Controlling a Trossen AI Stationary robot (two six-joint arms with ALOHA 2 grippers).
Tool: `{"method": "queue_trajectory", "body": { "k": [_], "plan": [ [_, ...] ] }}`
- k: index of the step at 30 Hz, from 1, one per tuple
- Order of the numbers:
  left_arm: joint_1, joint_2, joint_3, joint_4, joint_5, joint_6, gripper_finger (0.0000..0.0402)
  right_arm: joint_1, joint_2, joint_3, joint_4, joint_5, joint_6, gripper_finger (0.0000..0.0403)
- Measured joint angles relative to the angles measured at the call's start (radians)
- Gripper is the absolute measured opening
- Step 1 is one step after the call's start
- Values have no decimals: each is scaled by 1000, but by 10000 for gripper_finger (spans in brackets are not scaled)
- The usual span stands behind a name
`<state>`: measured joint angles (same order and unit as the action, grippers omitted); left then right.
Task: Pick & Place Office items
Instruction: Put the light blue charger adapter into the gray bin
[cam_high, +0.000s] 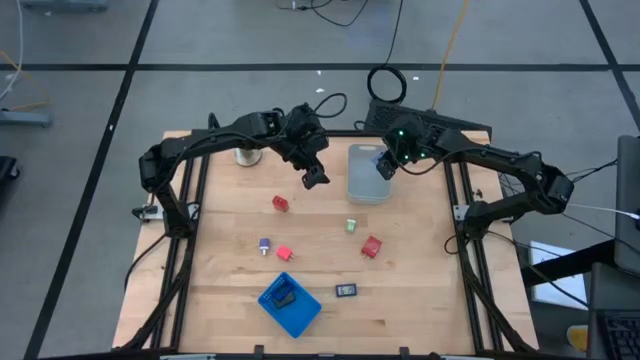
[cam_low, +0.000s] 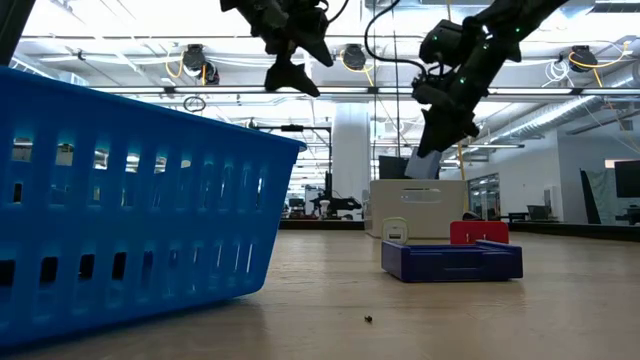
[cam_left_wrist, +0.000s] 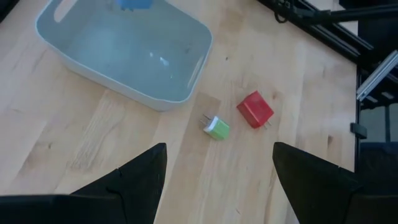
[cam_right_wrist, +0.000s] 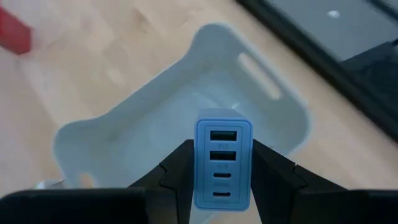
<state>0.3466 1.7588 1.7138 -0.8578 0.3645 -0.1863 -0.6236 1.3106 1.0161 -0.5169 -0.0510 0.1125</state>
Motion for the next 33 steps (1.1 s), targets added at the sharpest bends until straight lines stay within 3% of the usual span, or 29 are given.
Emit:
{"method": "queue_trajectory", "body": {
  "k": [17,33],
  "plan": [
    [-1,0,0,11,0,-33,296,-38,6,0,126,29,-20,114],
    [-1,0,0,70,-1,-63,296,-36,145,0,126,22,-39,114]
  ]
}}
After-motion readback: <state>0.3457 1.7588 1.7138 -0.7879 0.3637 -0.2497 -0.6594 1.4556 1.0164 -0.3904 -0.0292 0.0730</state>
